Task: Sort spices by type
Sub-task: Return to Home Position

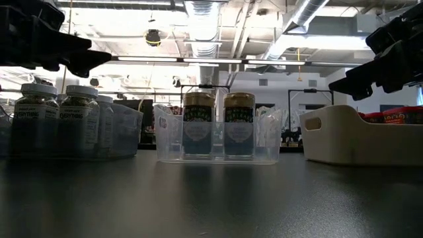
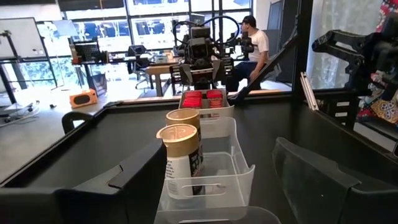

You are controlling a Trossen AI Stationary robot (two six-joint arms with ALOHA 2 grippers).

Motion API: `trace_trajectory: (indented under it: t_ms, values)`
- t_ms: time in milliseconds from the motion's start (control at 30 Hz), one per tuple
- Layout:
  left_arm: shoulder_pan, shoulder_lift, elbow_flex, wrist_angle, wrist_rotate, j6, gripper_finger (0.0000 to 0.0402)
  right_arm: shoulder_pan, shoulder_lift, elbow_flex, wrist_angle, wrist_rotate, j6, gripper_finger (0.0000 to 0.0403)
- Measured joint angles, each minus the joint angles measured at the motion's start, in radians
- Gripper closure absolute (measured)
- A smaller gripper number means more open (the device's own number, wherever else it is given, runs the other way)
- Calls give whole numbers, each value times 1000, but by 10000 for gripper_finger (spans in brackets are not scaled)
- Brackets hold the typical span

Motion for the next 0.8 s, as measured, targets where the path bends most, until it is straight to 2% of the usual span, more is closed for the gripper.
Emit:
trace_trajectory:
  t_ms: [800]
  values:
    - [0,0,-1,0,-2,16,120,0,0,0,0,0,0,111]
